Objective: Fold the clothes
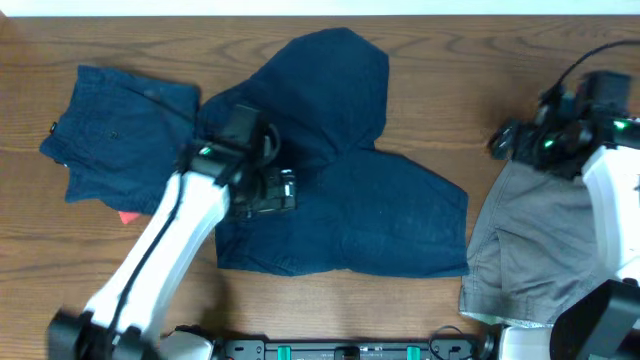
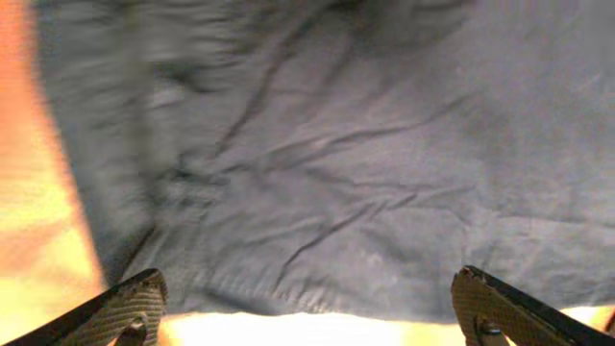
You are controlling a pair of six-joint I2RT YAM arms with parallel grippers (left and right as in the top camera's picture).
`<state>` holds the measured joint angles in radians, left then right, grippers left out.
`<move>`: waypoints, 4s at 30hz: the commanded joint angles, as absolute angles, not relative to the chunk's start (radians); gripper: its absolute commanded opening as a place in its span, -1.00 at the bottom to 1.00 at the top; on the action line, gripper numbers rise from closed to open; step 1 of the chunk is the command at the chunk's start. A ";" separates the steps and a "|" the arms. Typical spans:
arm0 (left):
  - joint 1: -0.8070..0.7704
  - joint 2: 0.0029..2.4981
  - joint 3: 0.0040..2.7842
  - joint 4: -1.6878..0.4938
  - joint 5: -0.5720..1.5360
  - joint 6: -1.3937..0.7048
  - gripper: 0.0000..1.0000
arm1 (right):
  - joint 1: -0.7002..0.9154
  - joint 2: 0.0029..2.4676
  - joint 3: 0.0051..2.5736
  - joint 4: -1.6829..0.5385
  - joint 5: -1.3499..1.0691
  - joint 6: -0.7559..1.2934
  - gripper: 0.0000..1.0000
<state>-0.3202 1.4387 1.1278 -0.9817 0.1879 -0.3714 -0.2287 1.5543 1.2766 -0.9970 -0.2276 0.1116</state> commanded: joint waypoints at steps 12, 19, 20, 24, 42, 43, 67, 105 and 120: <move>-0.281 1.083 0.944 -1.079 -0.069 -0.917 0.96 | -0.084 1.435 1.068 -1.142 -0.176 0.587 0.99; -0.281 1.009 0.688 -0.888 -0.037 -1.027 0.96 | 0.060 1.355 0.932 -1.139 -0.249 0.683 0.99; -0.281 1.010 0.662 -0.854 -0.029 -1.028 0.96 | 0.076 1.351 0.918 -1.137 -0.266 0.706 0.99; -0.281 1.010 0.564 -0.766 -0.019 -1.092 0.97 | 0.139 1.347 0.860 -1.137 -0.320 0.797 0.99; -0.281 1.025 0.340 -0.504 0.015 -1.192 0.62 | 0.254 1.347 0.801 -1.139 -0.246 1.029 0.98; -0.281 1.029 0.338 -0.500 0.015 -1.191 0.55 | 0.257 1.347 0.801 -1.139 -0.233 1.047 0.98; -0.215 0.858 0.474 -0.590 0.010 -0.912 -0.88 | 0.413 1.349 0.783 -1.085 -0.131 1.350 0.94; -0.133 0.804 0.498 -0.709 0.092 -0.850 -0.88 | 0.423 1.359 0.437 -0.682 -0.132 1.345 -0.98; -0.133 0.937 1.015 -0.790 0.117 -0.505 -0.88 | 0.146 1.346 1.165 -1.071 0.084 0.750 -0.98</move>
<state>-0.1398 0.8906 0.8795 -0.7624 0.1287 -0.6106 0.2020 1.3529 1.0161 -1.0172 -0.0509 0.9340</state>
